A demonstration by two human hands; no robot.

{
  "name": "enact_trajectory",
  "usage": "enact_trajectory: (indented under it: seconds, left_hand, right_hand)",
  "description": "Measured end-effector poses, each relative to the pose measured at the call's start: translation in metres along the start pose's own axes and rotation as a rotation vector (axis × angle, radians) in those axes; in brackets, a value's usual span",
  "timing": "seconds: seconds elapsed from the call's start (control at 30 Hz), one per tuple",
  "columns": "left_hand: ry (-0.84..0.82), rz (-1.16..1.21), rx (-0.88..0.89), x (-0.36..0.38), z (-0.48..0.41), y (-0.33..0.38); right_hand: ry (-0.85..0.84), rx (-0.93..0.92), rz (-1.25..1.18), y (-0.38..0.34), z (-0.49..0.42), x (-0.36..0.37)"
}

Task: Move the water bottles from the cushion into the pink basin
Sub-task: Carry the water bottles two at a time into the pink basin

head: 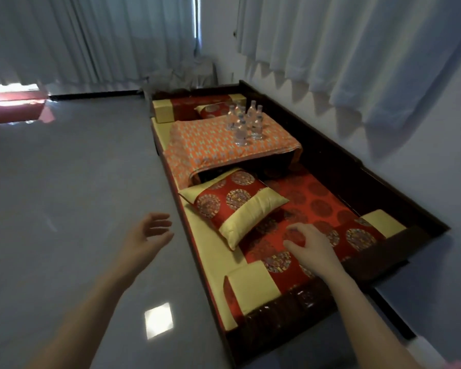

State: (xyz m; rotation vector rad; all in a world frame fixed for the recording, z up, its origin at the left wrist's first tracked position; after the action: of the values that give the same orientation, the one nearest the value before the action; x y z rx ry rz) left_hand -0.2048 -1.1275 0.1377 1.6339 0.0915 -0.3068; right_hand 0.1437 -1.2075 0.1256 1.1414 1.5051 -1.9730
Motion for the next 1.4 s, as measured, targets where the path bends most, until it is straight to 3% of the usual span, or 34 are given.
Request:
enact_trajectory:
  seconds: [0.13, 0.43, 0.77, 0.97, 1.17, 1.4]
  left_hand:
    - [0.081, 0.034, 0.045, -0.051, -0.065, -0.007]
    - [0.026, 0.000, 0.054, -0.091, -0.191, -0.038]
    - [0.017, -0.031, 0.053, -0.137, -0.401, -0.040]
    - [-0.015, -0.030, -0.046, -0.168, -0.514, -0.072]
    - [-0.173, -0.045, -0.014, -0.171, -0.651, -0.093]
    - [-0.392, -0.037, 0.013, -0.156, -0.834, -0.102]
  right_hand:
    - [0.089, -0.014, -0.149, -0.063, -0.042, 0.034]
    - [0.128, -0.080, -0.217, -0.147, -0.147, 0.079]
    - [0.065, -0.054, -0.237, -0.224, -0.340, 0.127]
    - [0.016, -0.013, -0.271, -0.272, -0.448, 0.161]
    - [0.091, 0.201, -0.497, -0.291, -0.548, 0.191]
    - [0.313, 0.443, -0.700, -0.311, -0.635, 0.210]
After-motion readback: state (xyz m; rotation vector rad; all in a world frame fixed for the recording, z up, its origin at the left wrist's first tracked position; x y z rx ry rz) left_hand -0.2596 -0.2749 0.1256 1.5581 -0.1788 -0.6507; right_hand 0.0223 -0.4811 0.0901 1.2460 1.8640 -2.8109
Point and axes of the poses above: each hand's wrist, its own z-axis away from the middle knuckle, its own x-axis out of the palm, y = z × x, the point moved 3 cm from there along -z, towards the middle knuckle, and after that the axes turned 6 degrees about x, right-handed, at the moved point
